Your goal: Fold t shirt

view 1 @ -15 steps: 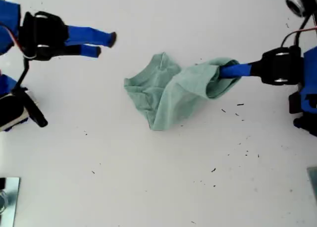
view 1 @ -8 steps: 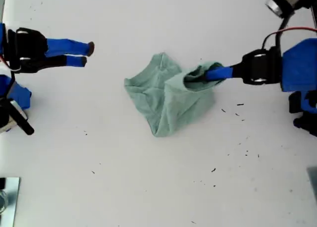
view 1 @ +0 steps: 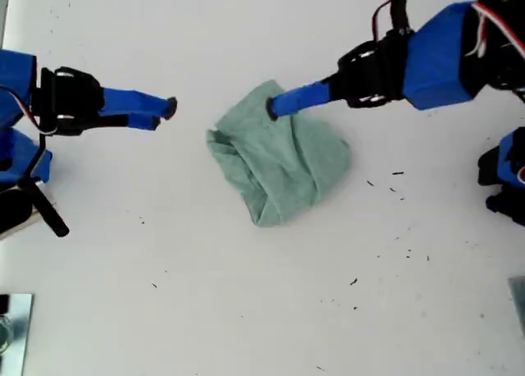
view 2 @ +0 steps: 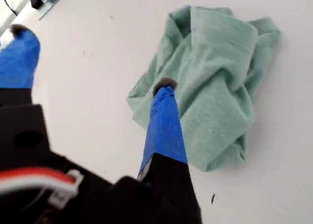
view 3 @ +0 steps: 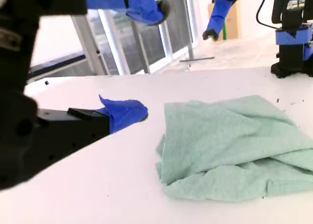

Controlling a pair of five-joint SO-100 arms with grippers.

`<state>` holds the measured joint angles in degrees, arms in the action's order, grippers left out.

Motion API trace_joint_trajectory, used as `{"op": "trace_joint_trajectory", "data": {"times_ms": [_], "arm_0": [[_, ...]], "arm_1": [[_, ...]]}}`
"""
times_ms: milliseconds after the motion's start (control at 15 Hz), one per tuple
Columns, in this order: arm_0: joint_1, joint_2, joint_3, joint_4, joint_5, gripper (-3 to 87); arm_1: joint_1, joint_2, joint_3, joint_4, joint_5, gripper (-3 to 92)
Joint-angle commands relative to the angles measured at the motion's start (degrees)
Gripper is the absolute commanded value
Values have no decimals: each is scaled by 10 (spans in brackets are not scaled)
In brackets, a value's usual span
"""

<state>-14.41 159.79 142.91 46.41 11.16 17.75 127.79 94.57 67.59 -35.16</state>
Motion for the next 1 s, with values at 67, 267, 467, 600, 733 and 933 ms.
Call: {"op": "trace_joint_trajectory", "data": {"times_ms": [67,267,467,600,733,933], "arm_0": [[25,120,113,2,-36,229],[58,374,301,47,-93,54],[77,463,362,120,-132,-1],[78,463,402,126,-130,44],[86,465,431,100,-126,81],[46,467,425,131,-75,112]], "arm_1": [[36,254,213,13,41,176],[38,452,451,10,89,25],[32,676,670,29,134,25],[28,731,744,117,178,24],[10,731,795,121,211,24],[9,730,833,93,104,36]]}}
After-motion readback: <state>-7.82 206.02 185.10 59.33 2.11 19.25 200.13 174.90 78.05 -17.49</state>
